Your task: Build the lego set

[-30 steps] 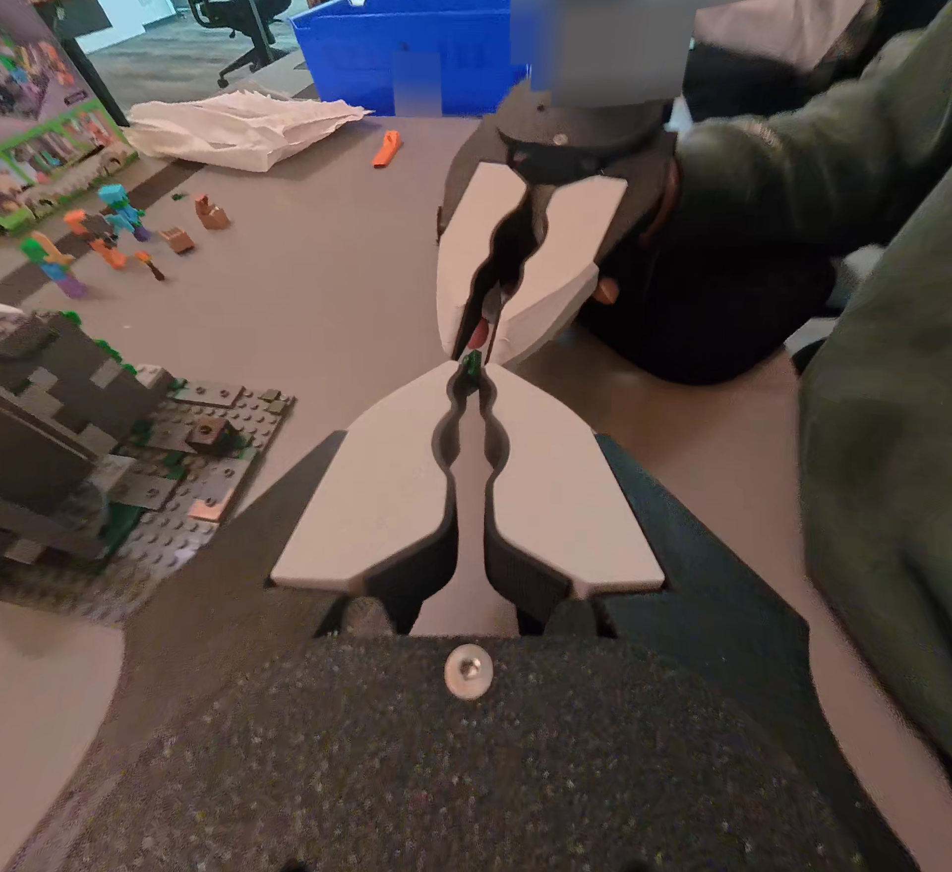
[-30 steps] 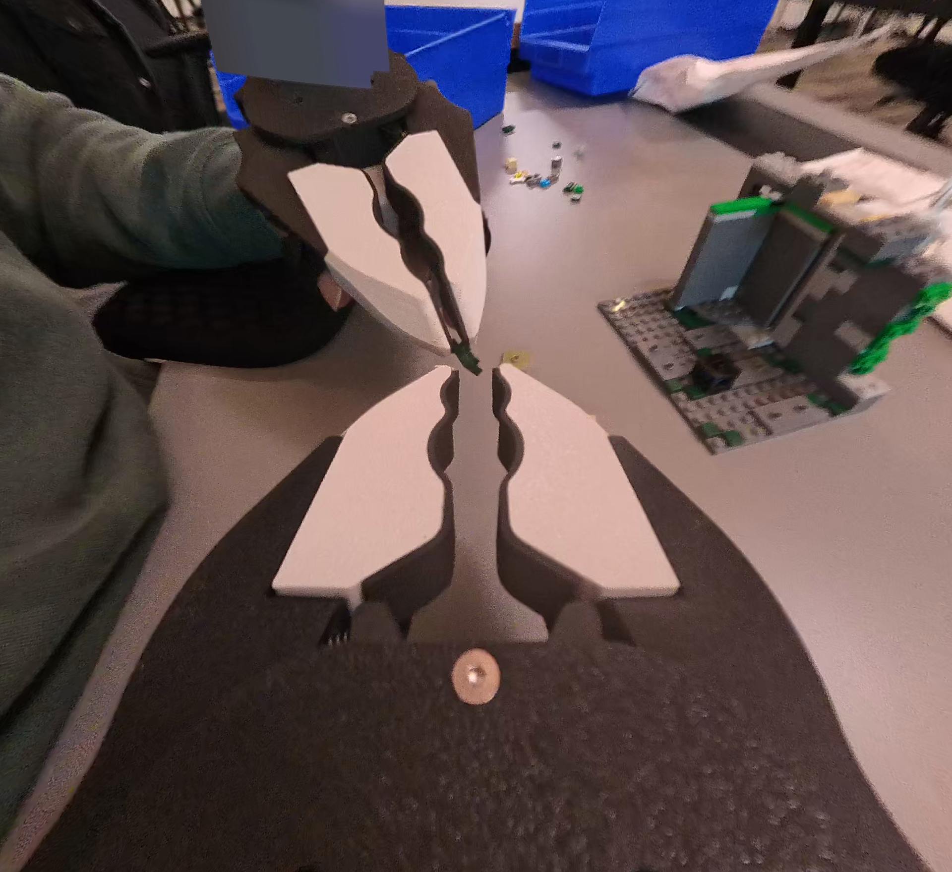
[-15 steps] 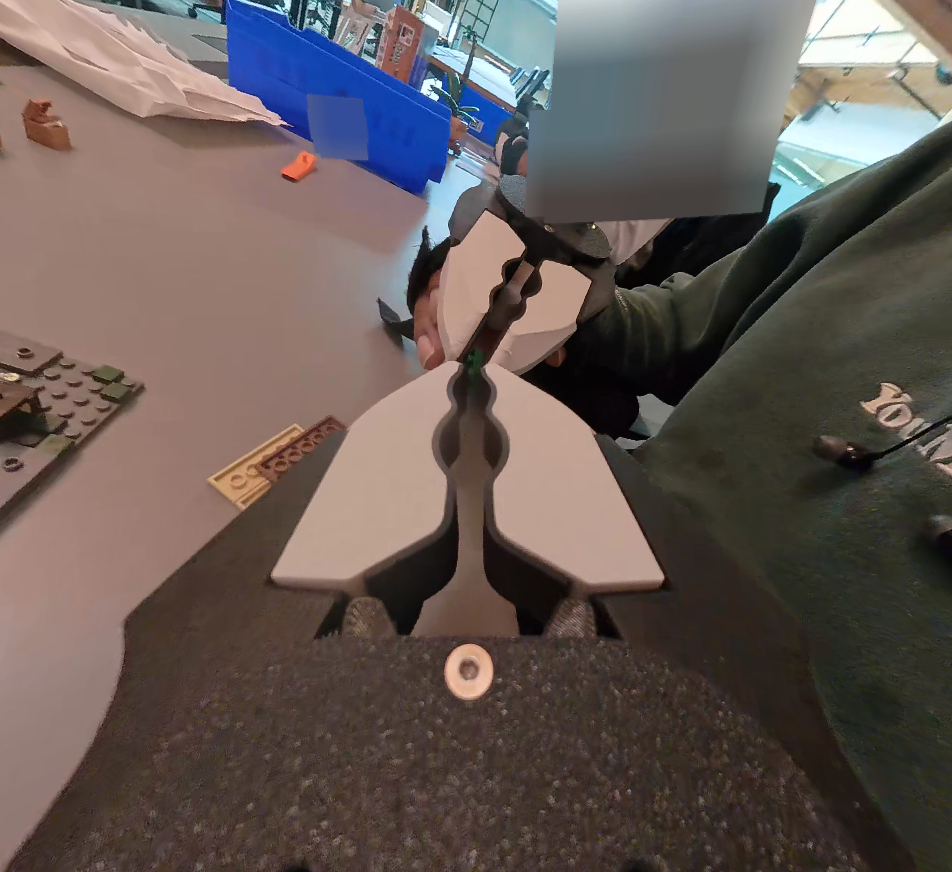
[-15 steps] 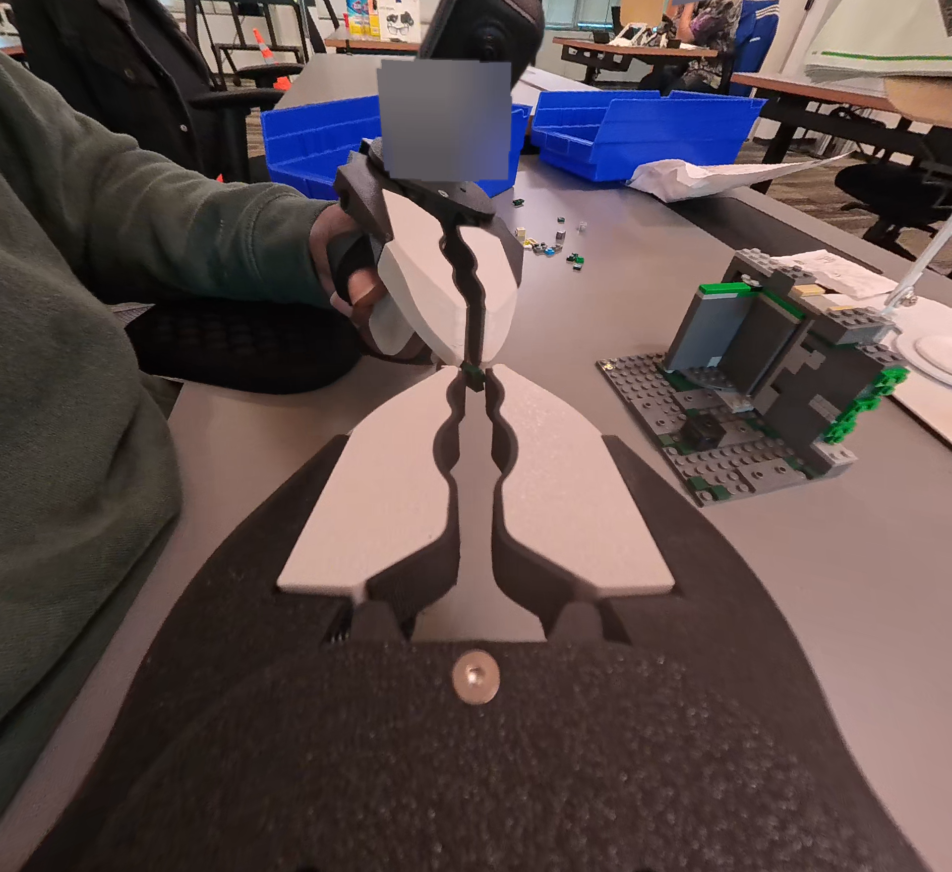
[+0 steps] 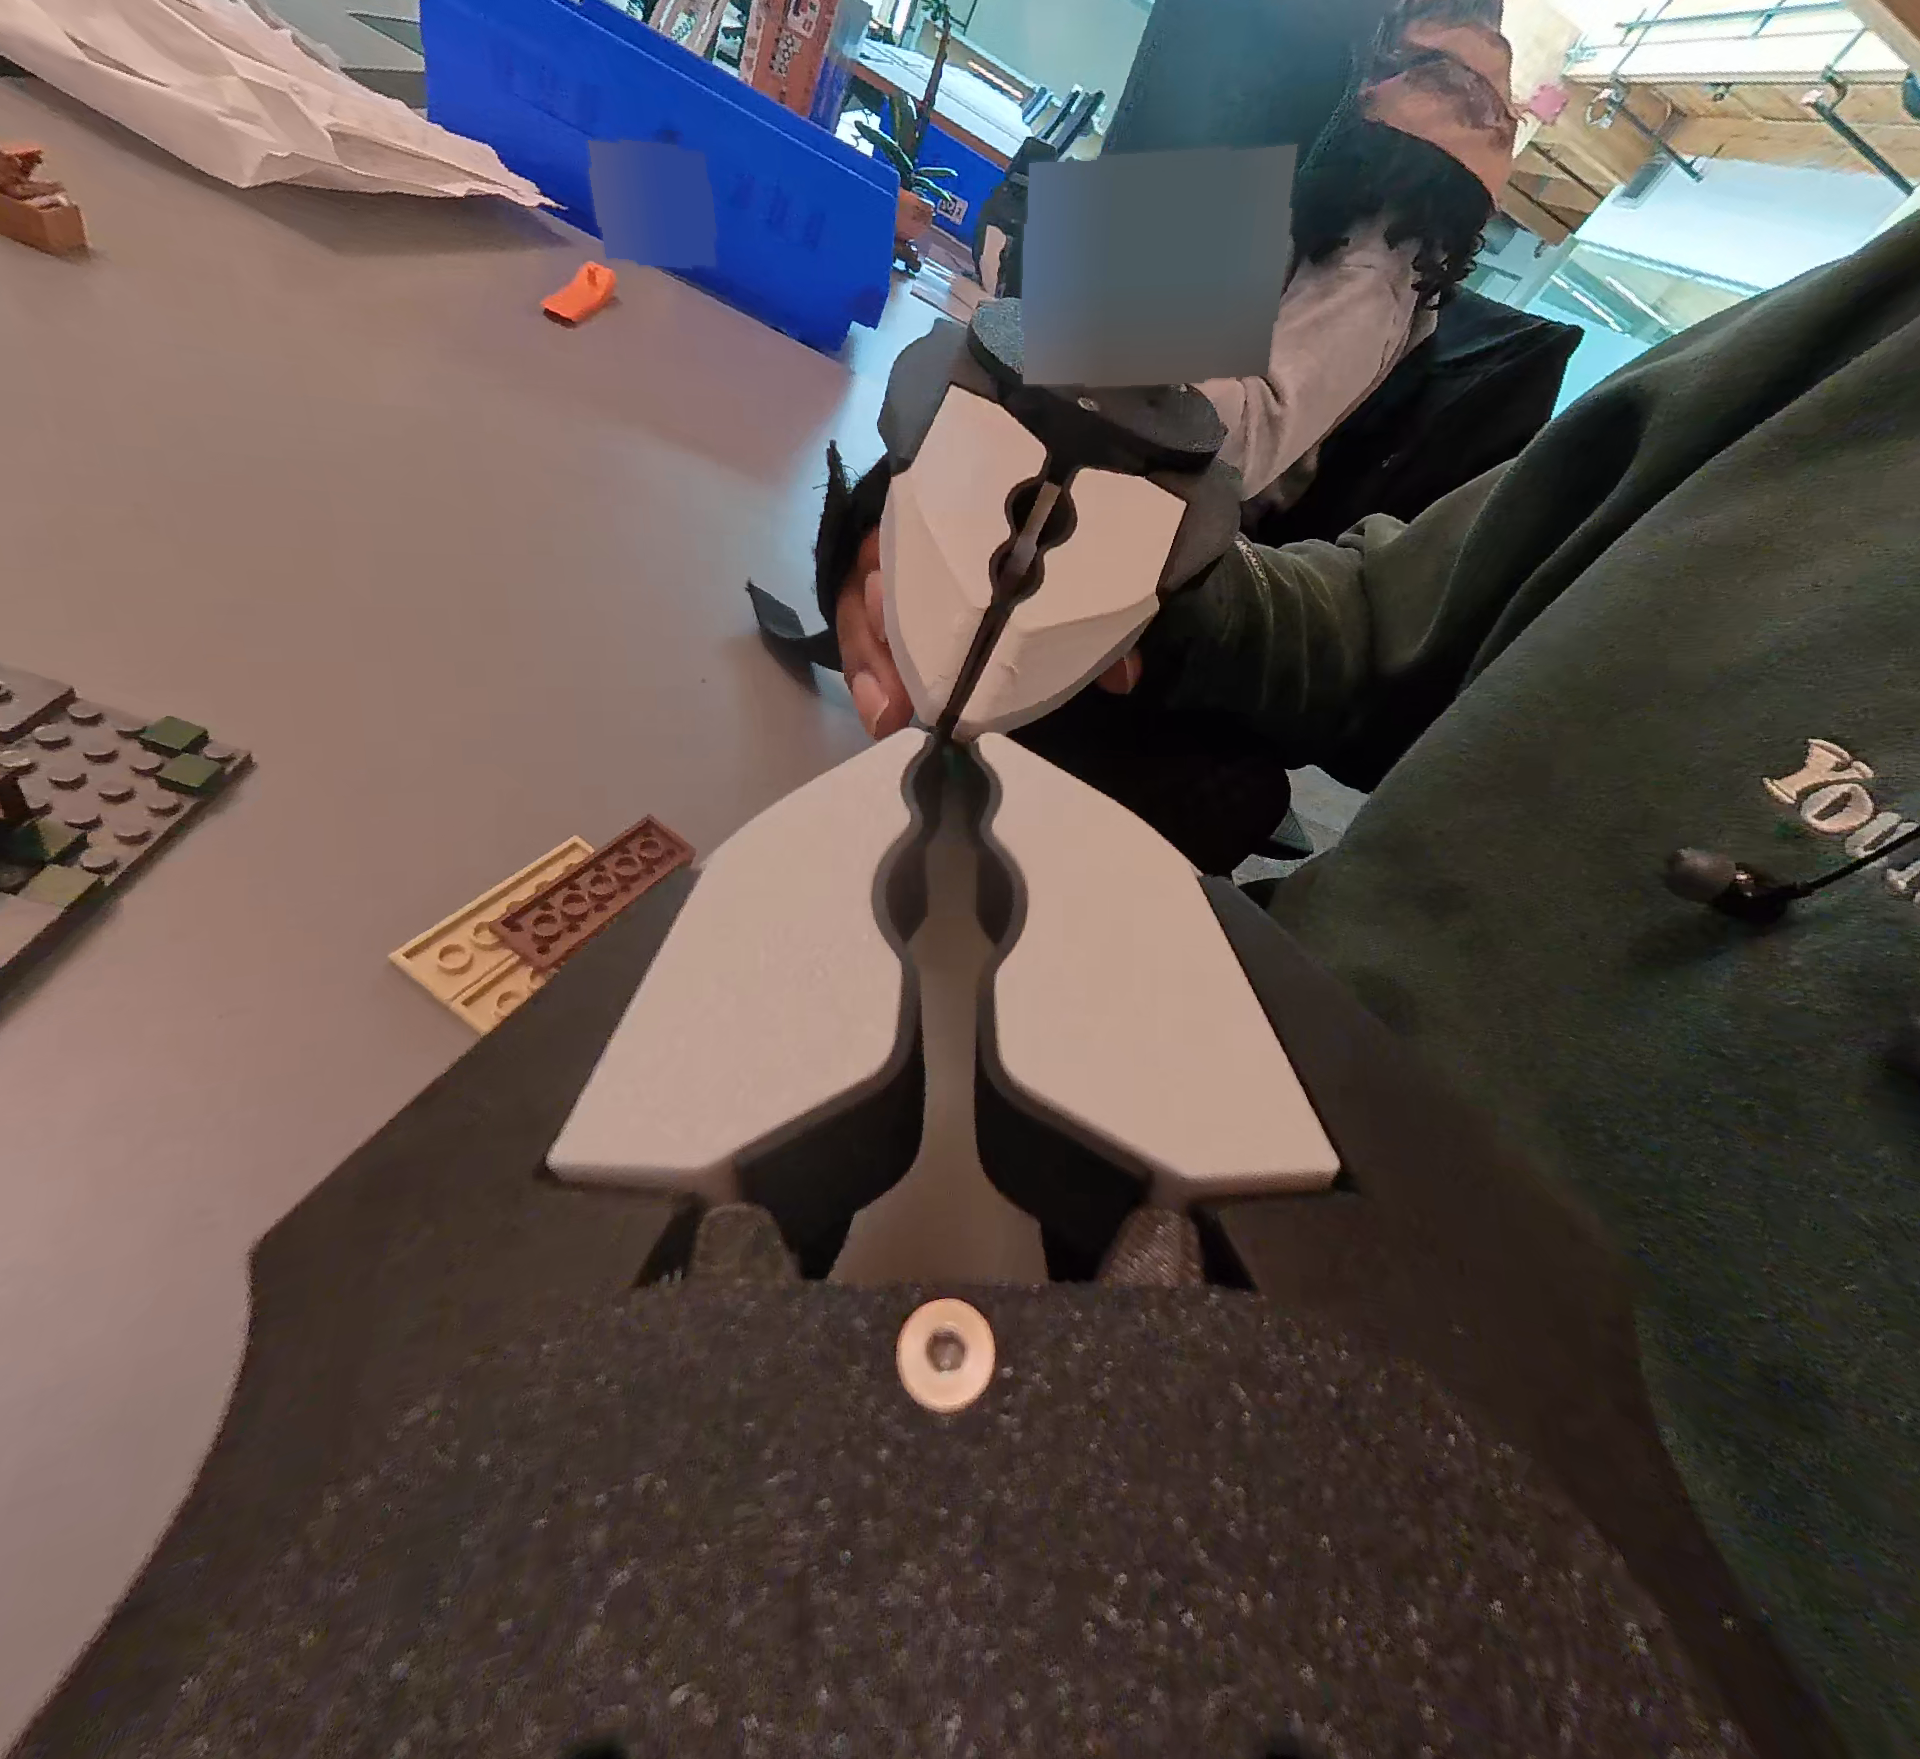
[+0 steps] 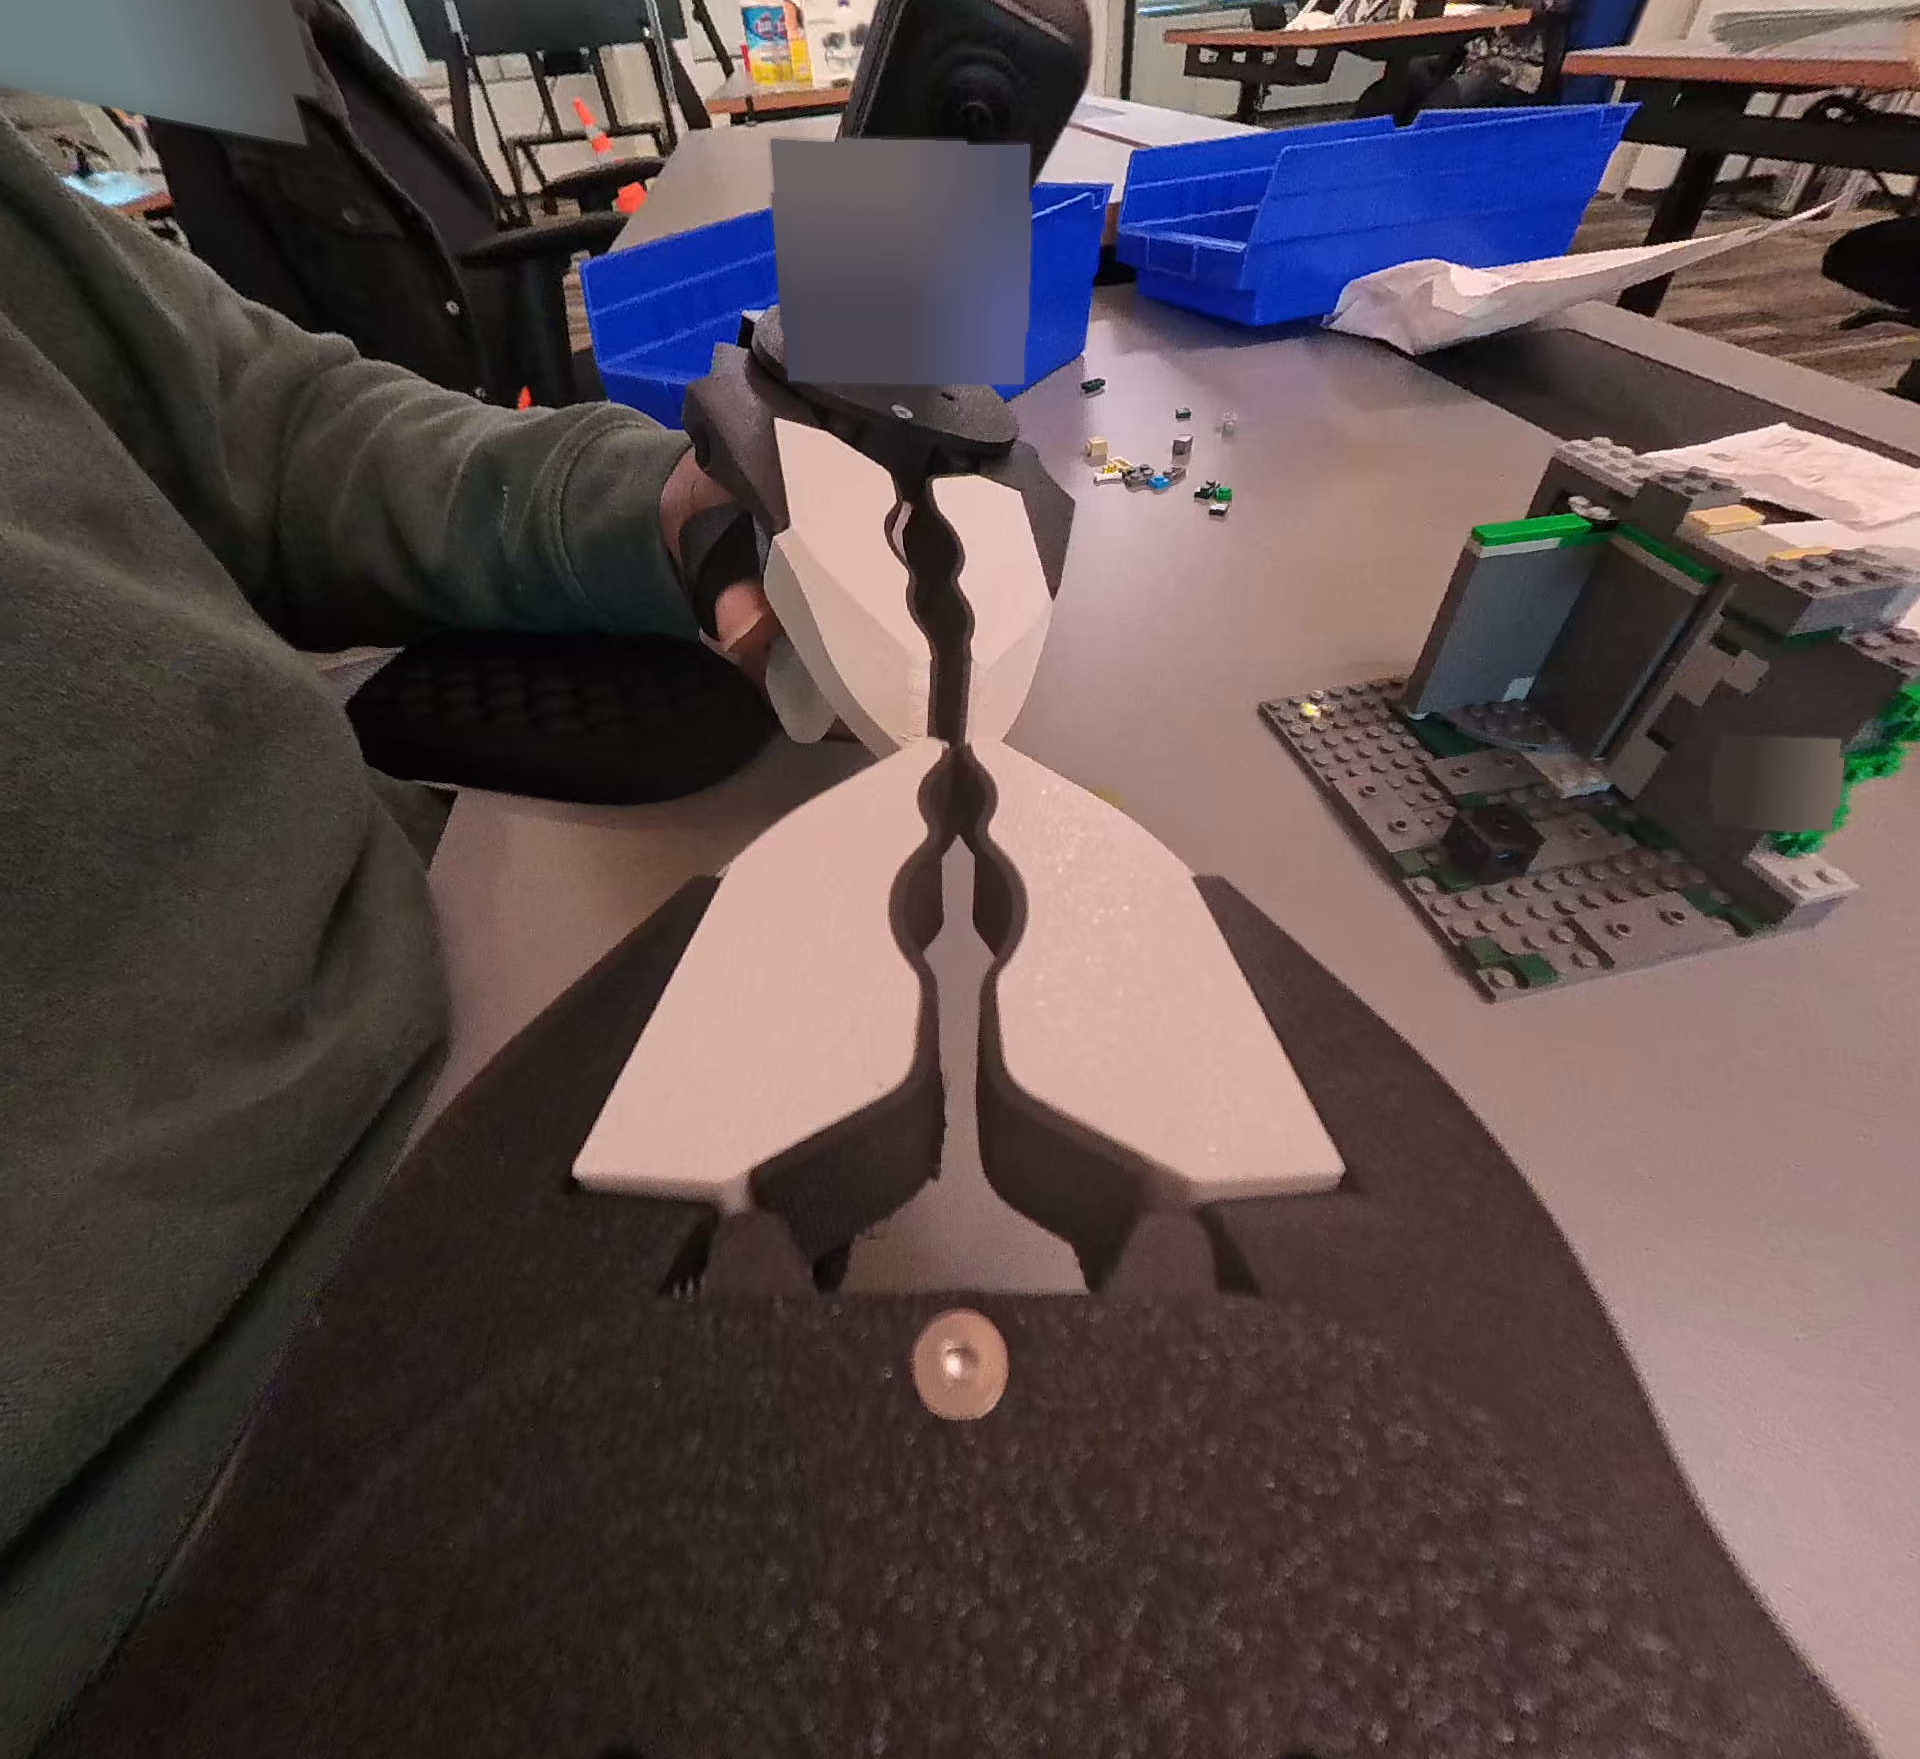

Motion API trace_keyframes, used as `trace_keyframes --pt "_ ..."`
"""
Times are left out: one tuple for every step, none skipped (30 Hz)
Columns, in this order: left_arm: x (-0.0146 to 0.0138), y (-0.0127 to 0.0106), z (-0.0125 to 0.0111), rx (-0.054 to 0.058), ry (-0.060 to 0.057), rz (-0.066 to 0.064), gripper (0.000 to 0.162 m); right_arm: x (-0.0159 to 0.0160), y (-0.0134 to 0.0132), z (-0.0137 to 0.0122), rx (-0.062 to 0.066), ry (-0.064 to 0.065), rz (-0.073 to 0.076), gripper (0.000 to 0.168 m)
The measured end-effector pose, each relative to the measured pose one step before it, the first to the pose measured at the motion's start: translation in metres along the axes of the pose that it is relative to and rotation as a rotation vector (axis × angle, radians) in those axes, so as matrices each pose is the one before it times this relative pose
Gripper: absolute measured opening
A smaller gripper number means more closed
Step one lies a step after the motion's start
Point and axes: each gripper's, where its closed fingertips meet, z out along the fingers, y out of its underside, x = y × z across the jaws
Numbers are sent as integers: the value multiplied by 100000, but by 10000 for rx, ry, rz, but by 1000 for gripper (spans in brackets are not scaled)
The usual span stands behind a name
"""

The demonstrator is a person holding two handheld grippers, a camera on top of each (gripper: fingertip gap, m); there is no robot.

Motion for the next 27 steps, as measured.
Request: trace_keyframes --pt "-21 -81 -53 42 -2 -26 4 138 -121 -75 78 36 99 0" --pt "-29 -83 -64 54 11 -54 4 178 -83 -86 66 66 58 0" --pt "-84 -83 -82 57 -14 -78 4 129 -42 -77 40 35 18 0" --pt "-119 -52 -75 43 -39 -61 4 23 3 -47 7 -24 18 0" --pt "-93 -21 -52 17 -24 -27 4 -47 60 28 -36 -71 60 1" --pt "-6 -39 -42 37 7 -13 4 -74 142 90 -92 -84 95 11" --pt "33 -64 -19 41 26 -15 4 -63 164 108 -103 -63 69 13" --pt "29 -15 -19 6 22 1 4 -89 61 84 -36 -40 5 14" --pt "-13 -14 -12 3 -6 5 4 -54 -18 42 21 -21 -13 14" --pt "-1 5 -17 -9 -1 9 4 -40 -57 8 28 -35 27 14" --pt "64 -8 -26 2 32 4 4 25 -5 33 -3 -23 72 13" --pt "76 -54 -28 35 41 -12 4 7 43 26 -33 -32 57 10" --pt "18 -35 -28 13 5 -15 4 -40 24 19 -20 -50 20 6" --pt "43 3 -29 -5 41 -2 4 -65 8 13 -16 -37 0 6" --pt "21 -19 -30 15 29 -19 4 -55 43 1 -54 -42 -6 5" --pt "-1 -13 -23 9 -9 3 3 -28 45 -6 -55 -52 40 4" --pt "-8 23 -33 -8 -15 40 1 11 29 -26 -51 -63 91 4" --pt "-22 -3 18 1 -35 57 1 46 48 -68 -108 -84 112 4" --pt "-57 34 11 -15 -73 90 0 238 128 -142 -203 -22 115 4" --pt "-78 -60 -65 24 -69 96 0 523 316 -236 -361 67 138 4" --pt "-219 -81 -136 25 -141 48 0 595 664 -295 -622 -29 252 4" --pt "-312 -59 -177 1 -198 71 0 733 936 -307 -820 -63 388 4" --pt "-272 -14 -183 -14 -178 93 0 1108 866 -324 -773 111 391 4" --pt "-185 7 -160 -17 -122 64 0 1094 818 -333 -730 48 373 4" --pt "-146 32 -129 -20 -92 37 0 912 843 -304 -786 -128 456 4" --pt "-134 83 -97 -51 -108 53 0 923 643 -288 -681 -104 439 4" --pt "-155 136 -73 -86 -127 99 0 760 556 -256 -633 -162 347 4"
